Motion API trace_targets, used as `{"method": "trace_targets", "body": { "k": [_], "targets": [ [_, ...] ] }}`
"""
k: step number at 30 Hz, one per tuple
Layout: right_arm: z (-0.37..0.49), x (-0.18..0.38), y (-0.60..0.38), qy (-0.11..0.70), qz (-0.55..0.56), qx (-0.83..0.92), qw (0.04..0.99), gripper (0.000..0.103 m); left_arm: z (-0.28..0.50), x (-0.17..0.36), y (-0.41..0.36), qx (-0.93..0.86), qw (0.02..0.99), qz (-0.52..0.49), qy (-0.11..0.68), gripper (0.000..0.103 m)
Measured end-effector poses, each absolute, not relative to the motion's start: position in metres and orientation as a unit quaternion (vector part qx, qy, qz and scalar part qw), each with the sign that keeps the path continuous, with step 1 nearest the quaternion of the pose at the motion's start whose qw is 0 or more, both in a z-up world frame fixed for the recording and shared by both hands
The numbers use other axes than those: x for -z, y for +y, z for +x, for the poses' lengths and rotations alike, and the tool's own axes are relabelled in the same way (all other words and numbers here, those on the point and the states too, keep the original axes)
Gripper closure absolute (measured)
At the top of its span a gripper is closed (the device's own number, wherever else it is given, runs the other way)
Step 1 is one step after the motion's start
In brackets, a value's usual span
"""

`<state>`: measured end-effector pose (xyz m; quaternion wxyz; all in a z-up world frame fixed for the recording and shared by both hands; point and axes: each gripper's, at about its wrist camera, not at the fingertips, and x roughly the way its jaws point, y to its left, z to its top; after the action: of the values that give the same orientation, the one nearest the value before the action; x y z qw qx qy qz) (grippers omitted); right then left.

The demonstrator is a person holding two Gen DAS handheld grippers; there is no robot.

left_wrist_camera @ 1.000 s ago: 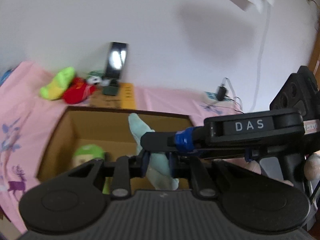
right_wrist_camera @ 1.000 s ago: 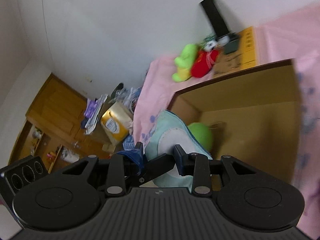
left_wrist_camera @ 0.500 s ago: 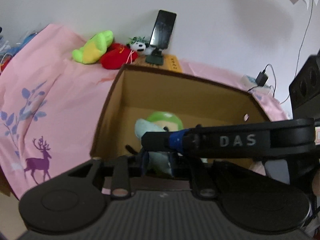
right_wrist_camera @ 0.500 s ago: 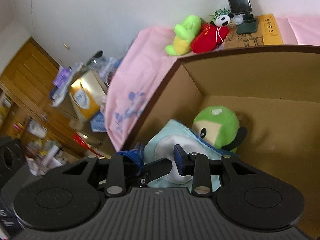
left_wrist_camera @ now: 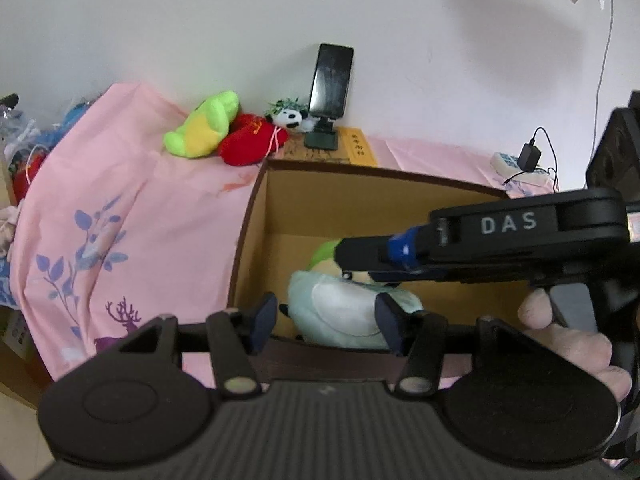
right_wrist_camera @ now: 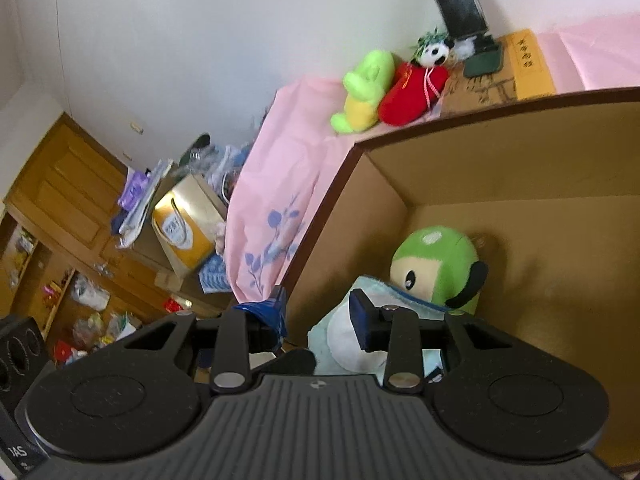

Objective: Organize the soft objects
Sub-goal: 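Lower the teal cloth into the box beside the green plush and release, then move both grippers back to the pile toward the pink teddy bear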

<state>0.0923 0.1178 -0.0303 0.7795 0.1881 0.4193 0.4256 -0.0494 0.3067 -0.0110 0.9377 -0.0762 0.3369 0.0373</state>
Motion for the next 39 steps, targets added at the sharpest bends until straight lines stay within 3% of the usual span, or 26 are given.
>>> {"method": "trace_targets", "body": {
  "k": [22, 39],
  "targets": [
    [0.067, 0.014, -0.002, 0.393, 0.217, -0.363, 0.816, 0.084, -0.039, -0.014, 0.178, 0.017, 0.937, -0.031, 0.348, 0.046],
    [0.054, 0.033, -0.139, 0.406, 0.252, -0.286, 0.831, 0.084, -0.018, -0.001, 0.05, 0.068, 0.924, -0.007, 0.375, 0.046]
  ]
}}
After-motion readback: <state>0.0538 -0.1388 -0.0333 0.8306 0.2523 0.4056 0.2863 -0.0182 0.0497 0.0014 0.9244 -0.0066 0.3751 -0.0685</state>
